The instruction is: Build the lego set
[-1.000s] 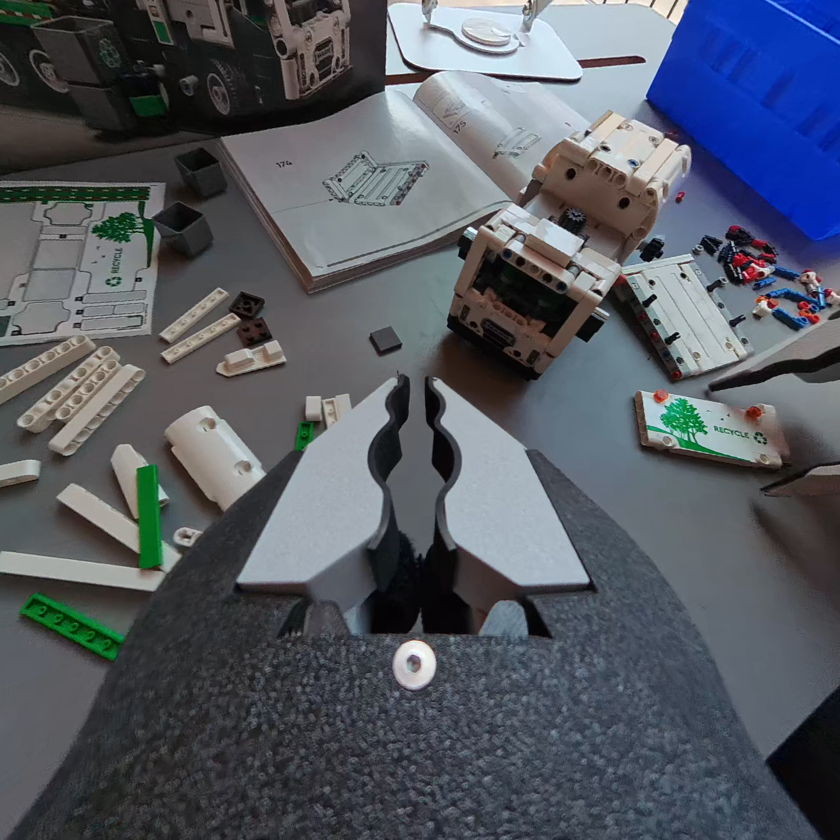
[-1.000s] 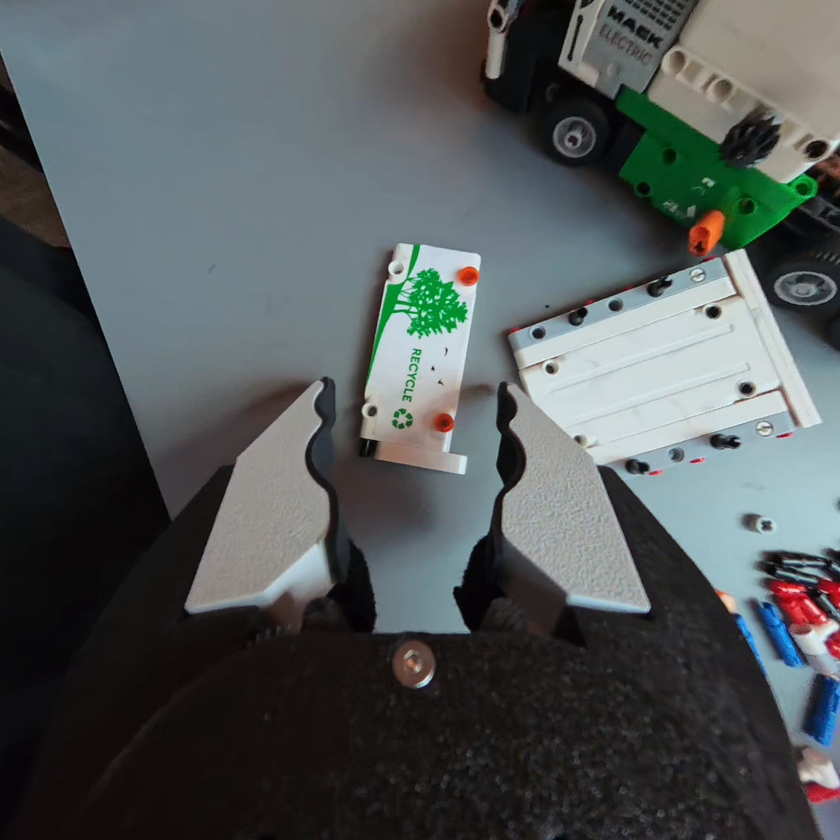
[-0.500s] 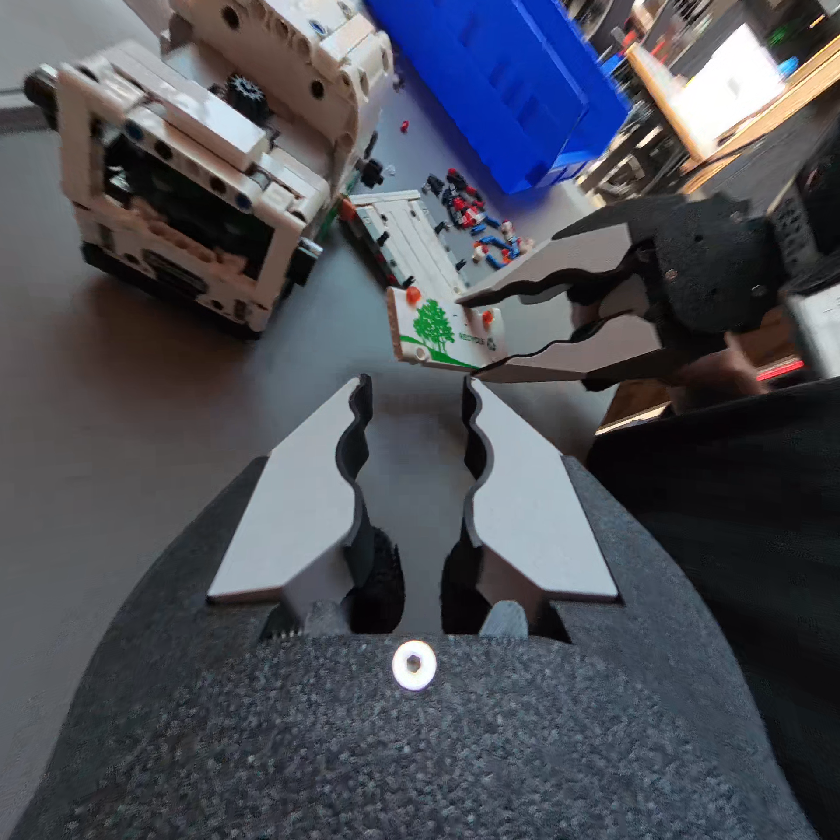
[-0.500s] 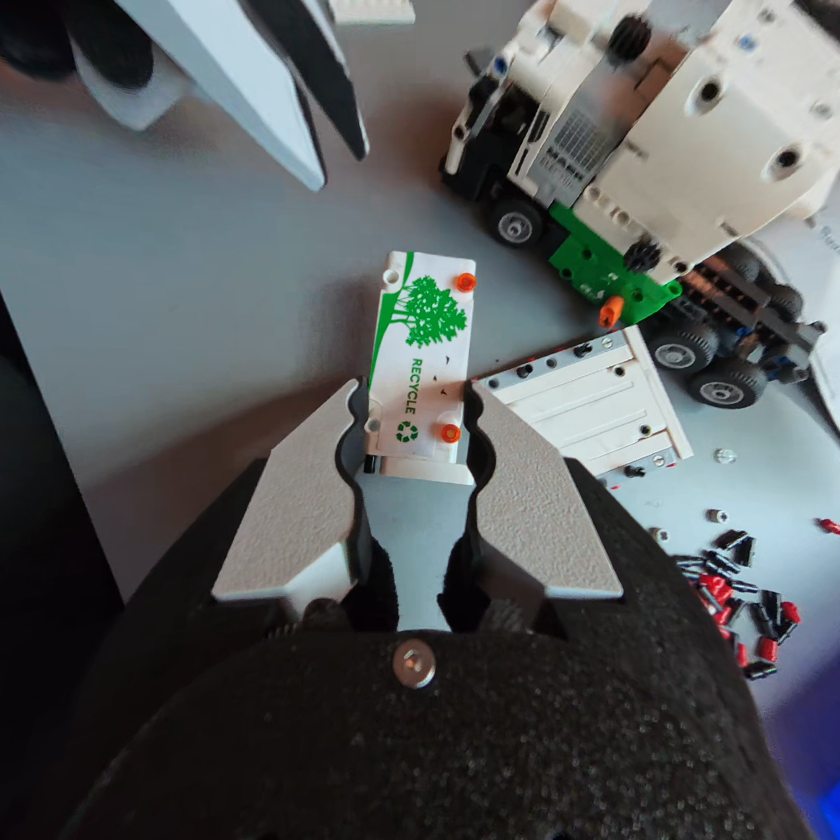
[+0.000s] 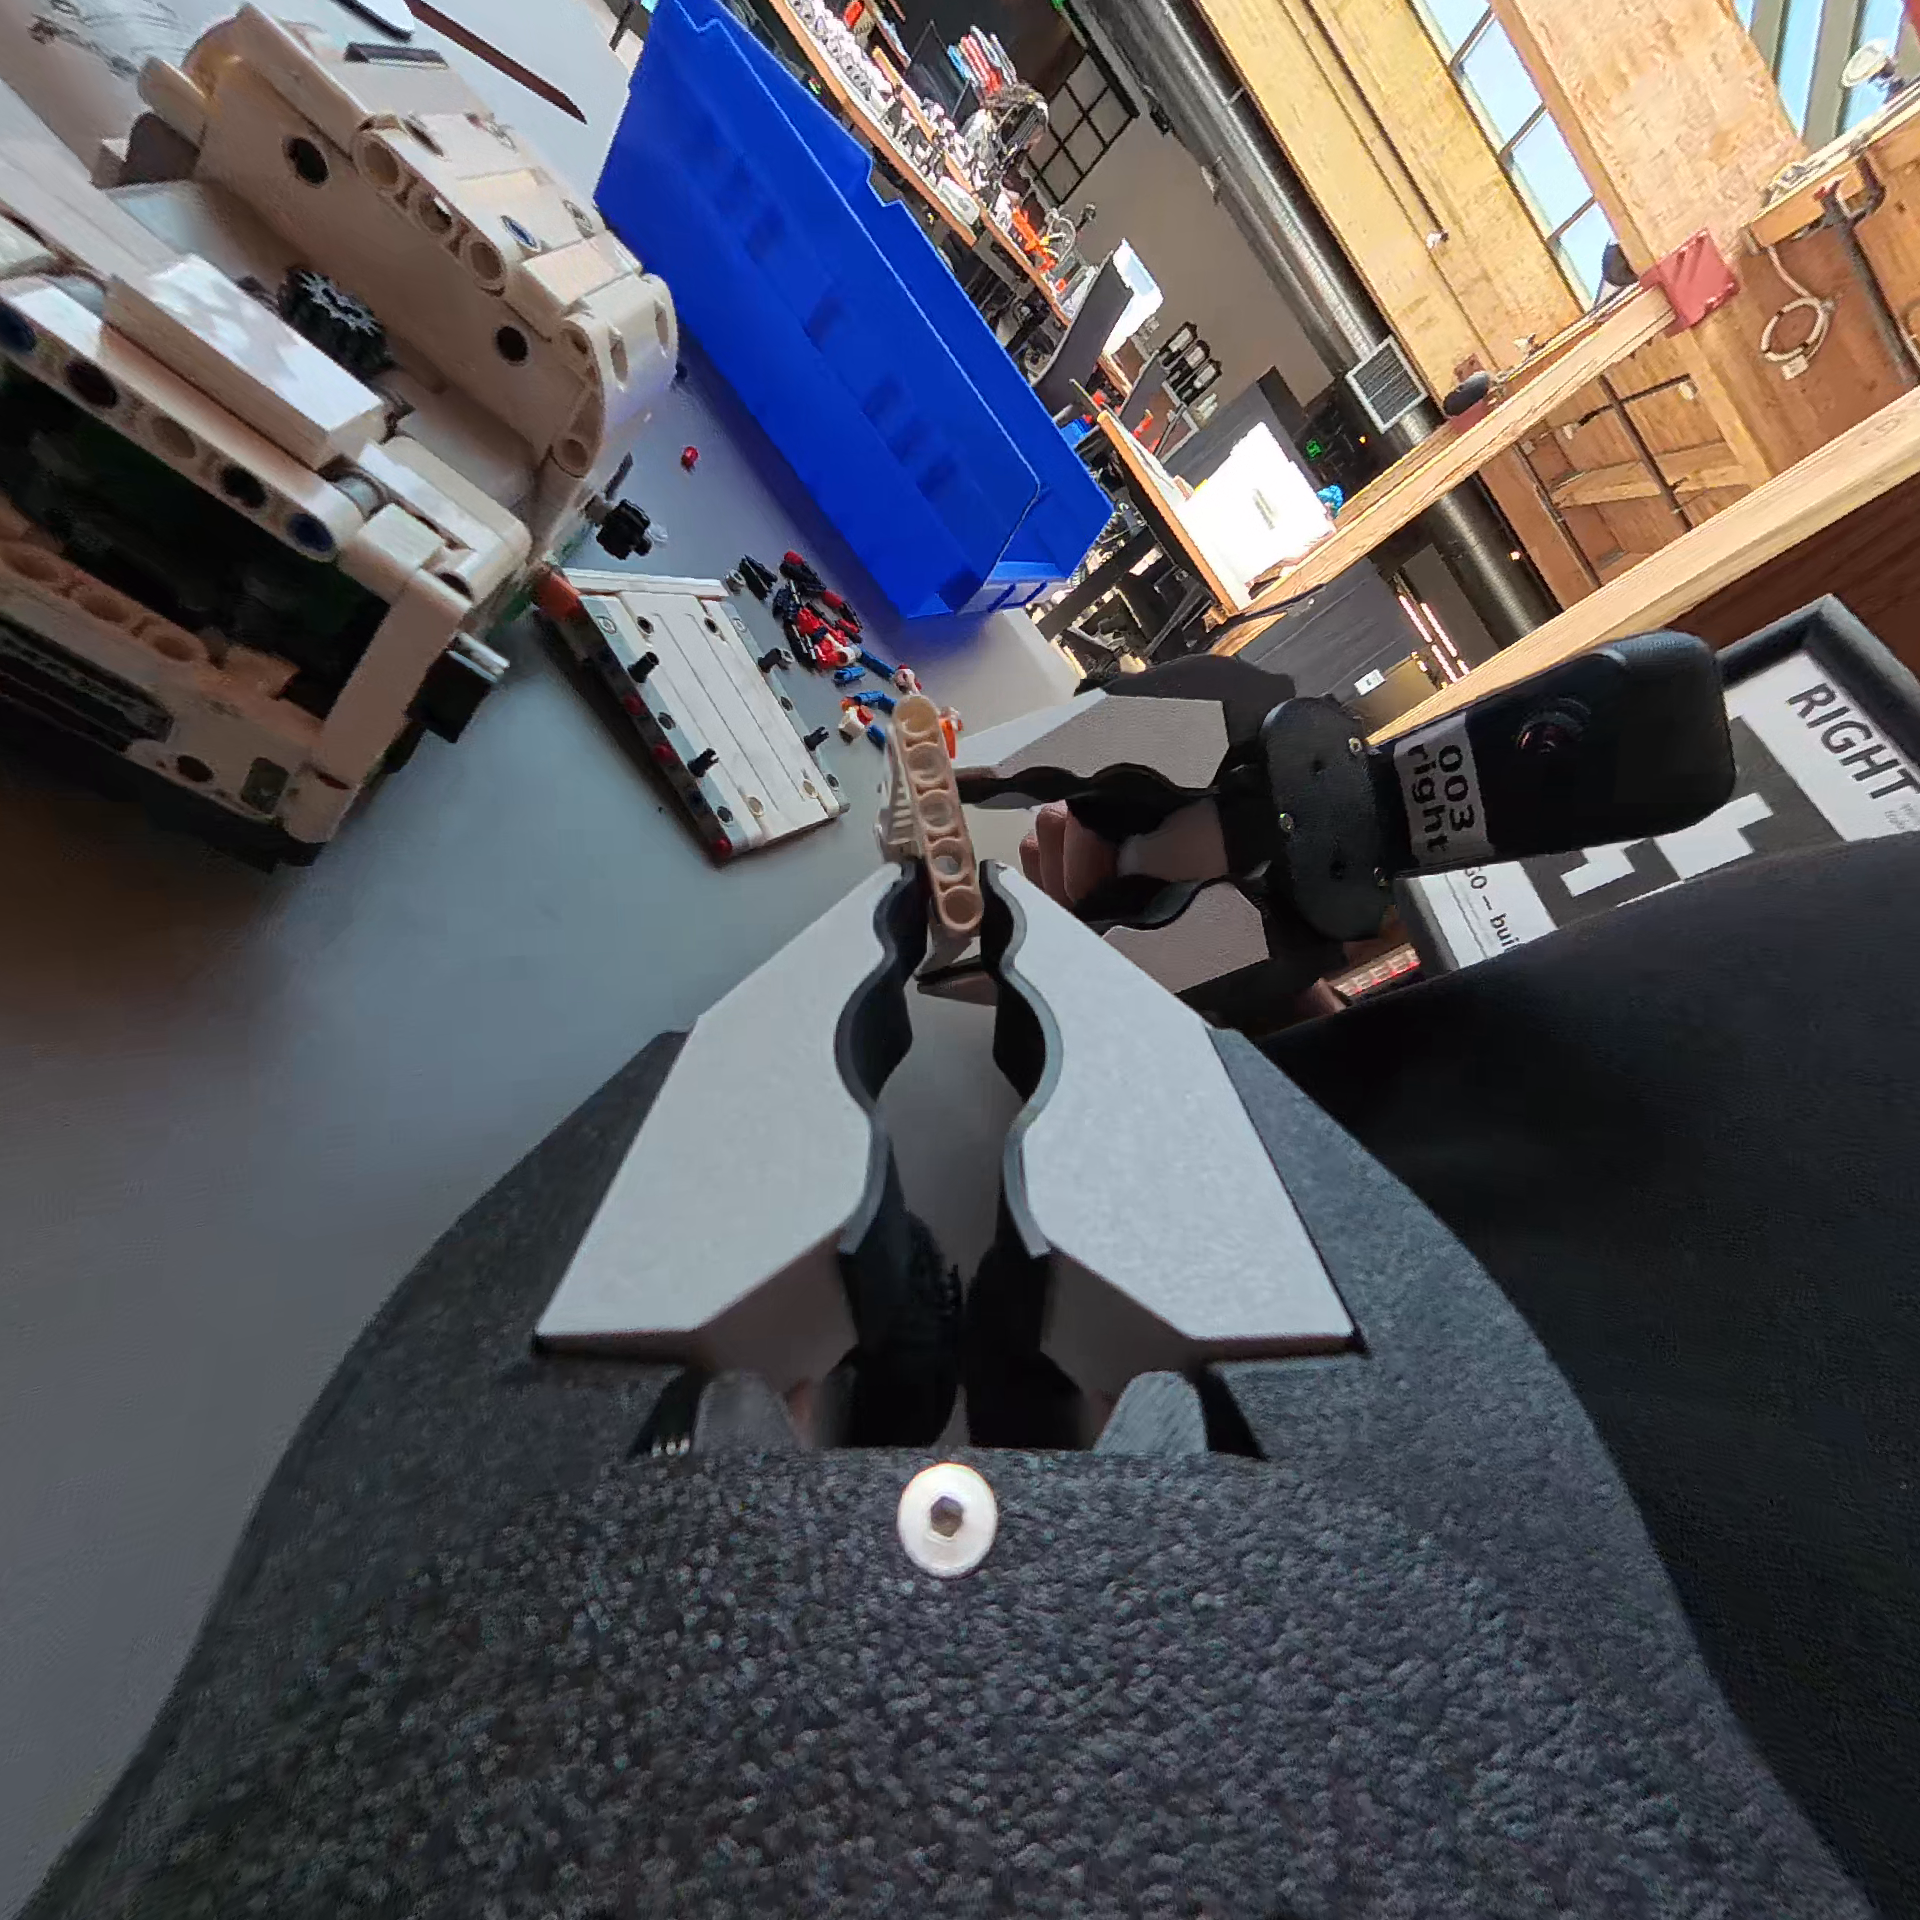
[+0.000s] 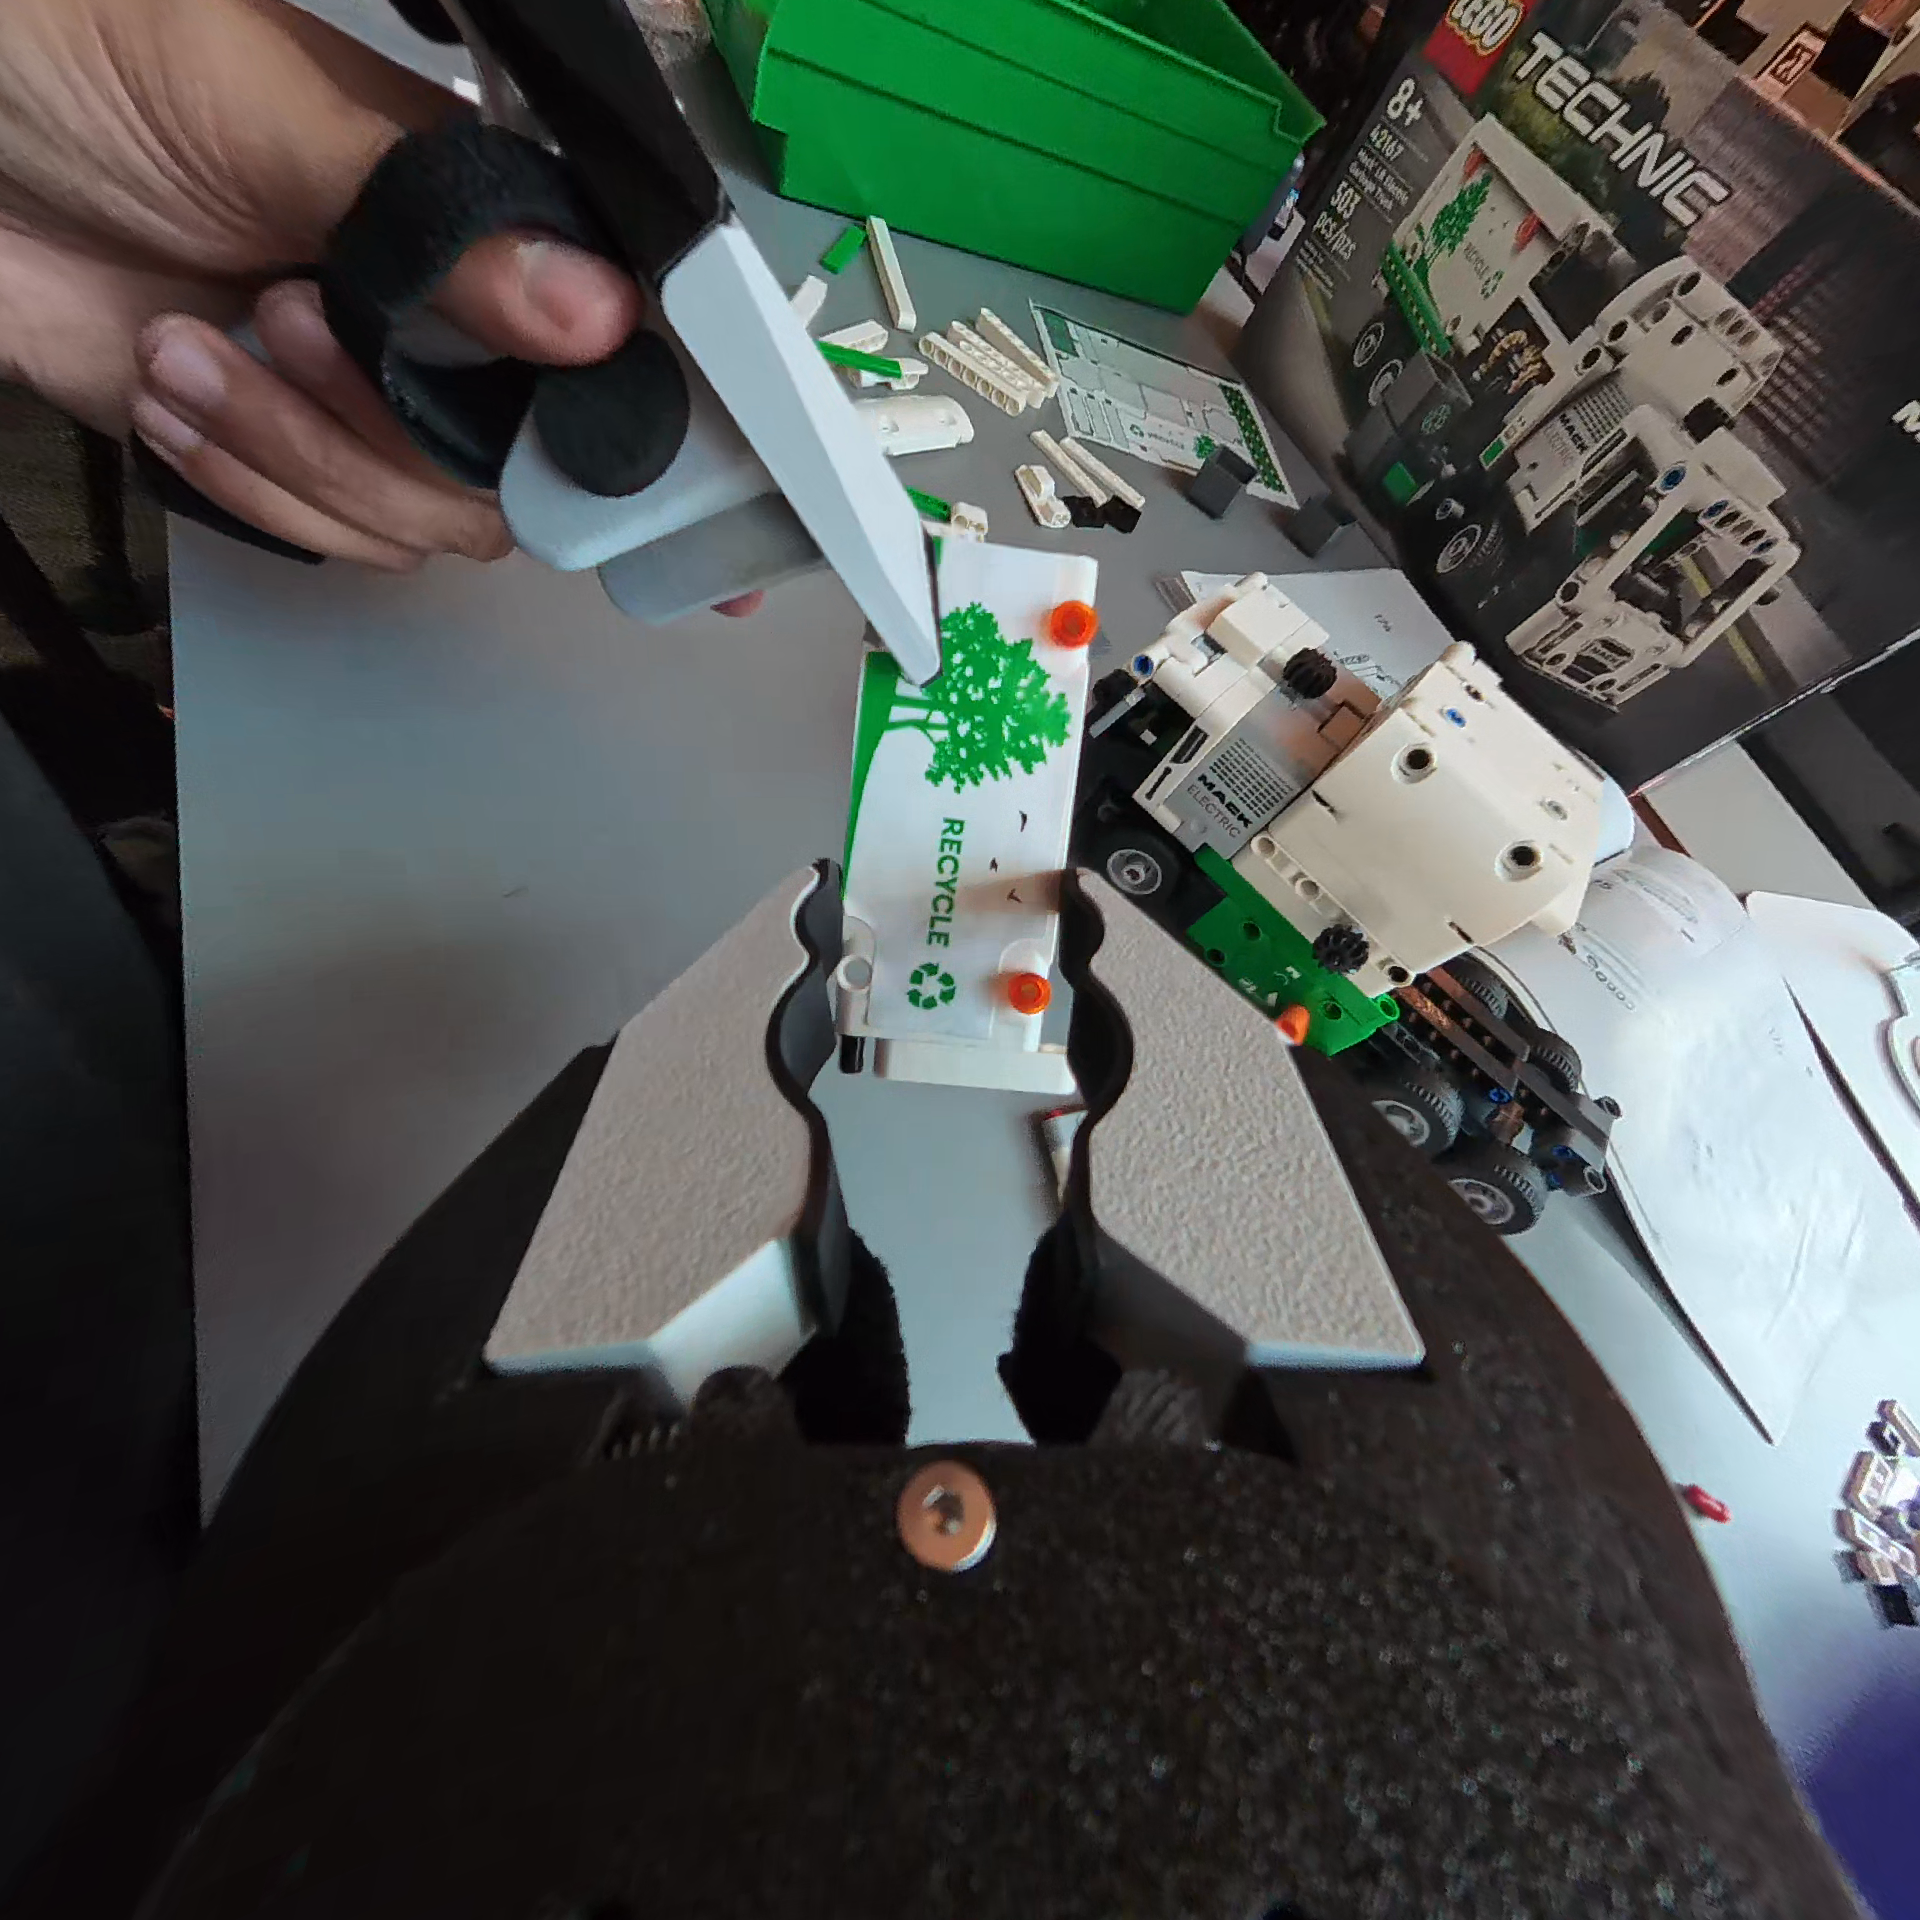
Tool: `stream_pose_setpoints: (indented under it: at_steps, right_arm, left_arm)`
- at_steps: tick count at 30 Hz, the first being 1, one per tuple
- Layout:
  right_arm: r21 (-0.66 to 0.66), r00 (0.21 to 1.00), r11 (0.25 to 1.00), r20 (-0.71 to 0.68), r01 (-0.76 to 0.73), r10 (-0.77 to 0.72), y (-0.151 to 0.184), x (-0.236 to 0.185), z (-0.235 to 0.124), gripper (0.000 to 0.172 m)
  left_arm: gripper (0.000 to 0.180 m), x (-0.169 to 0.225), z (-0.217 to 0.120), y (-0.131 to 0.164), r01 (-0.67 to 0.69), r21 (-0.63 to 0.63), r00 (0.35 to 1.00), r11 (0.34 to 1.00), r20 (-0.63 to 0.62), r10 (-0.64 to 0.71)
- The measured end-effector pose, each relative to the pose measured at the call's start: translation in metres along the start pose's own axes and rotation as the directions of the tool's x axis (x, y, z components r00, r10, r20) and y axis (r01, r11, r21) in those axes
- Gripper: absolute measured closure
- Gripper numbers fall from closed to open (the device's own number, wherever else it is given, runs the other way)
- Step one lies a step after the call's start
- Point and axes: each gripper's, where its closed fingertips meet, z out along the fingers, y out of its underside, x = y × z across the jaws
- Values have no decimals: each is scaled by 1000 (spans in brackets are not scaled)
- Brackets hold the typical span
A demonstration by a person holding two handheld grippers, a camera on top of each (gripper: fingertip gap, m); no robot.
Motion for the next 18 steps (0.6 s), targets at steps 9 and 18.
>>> stream_pose_setpoints:
  at_steps: [9,18]
  right_arm:
    - [68,860,864,161,-498,483,-21,16,-19,104]
    - [-98,68,175,660,-980,748,-72,37,-68,111]
  left_arm:
    - [174,27,-7,-30,-629,-2,745,777,284,604]
    - [174,35,17,-48,-878,-455,-363,-147,434,825]
